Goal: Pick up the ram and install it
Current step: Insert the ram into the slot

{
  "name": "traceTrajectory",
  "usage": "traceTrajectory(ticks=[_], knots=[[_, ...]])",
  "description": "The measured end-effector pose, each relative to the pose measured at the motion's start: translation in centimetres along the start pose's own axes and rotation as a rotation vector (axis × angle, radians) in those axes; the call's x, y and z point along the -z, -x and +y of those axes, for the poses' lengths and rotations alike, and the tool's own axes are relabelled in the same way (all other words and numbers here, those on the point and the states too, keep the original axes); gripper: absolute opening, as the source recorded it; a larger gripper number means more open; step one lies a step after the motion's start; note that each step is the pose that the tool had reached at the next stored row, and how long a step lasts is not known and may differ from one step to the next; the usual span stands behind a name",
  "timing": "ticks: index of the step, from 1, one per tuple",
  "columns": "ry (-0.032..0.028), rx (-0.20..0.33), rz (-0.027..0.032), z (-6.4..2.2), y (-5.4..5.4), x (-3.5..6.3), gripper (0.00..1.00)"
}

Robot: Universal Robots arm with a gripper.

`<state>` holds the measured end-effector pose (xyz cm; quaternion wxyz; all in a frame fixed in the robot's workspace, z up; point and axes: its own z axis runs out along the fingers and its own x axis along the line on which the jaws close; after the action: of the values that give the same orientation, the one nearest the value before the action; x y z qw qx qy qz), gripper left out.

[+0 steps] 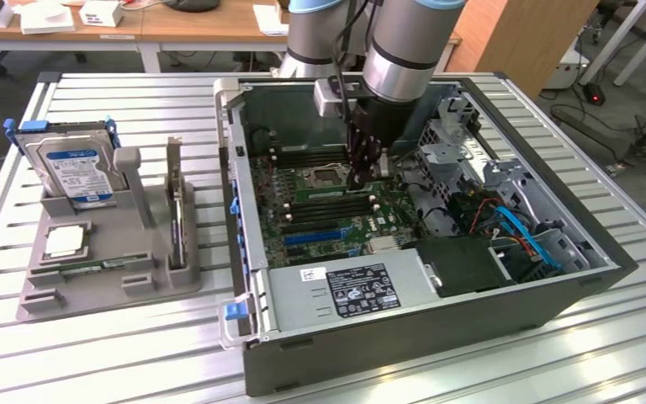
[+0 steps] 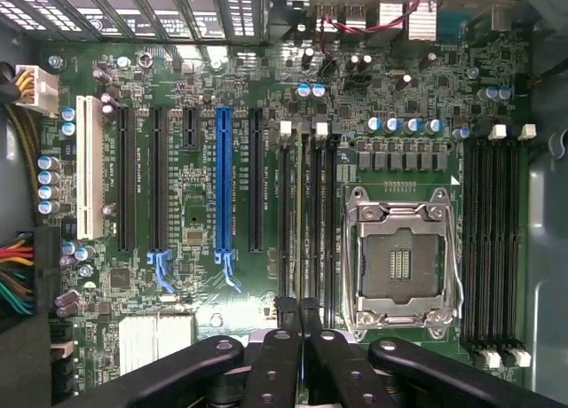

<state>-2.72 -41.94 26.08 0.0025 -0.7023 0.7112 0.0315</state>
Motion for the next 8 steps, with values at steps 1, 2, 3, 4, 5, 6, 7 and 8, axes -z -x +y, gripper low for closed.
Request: traceTrajectory(ticks=[1, 2, 3, 4, 5, 6, 7, 8], knots=[[0.0, 0.0, 0.0001, 0.0, 0.0, 0.0, 0.1], [0.0, 0.0, 0.0001, 0.0, 0.0, 0.0, 0.1], [-0.0001, 0.0, 0.0, 0.0, 0.0, 0.0, 0.1], [-0.0001, 0.0, -0.0001, 0.0, 0.0, -0.02, 0.1], [-0.0003, 0.0, -0.0005, -0.01, 0.01, -0.07, 0.1], [-0.0004, 0.0, -0.0006, -0.01, 0.0, -0.12, 0.1], [-0.0004, 0.0, -0.0002, -0.01, 0.0, -0.16, 0.1], [-0.0005, 0.0, -0.0001, -0.01, -0.01, -0.19, 0.1]])
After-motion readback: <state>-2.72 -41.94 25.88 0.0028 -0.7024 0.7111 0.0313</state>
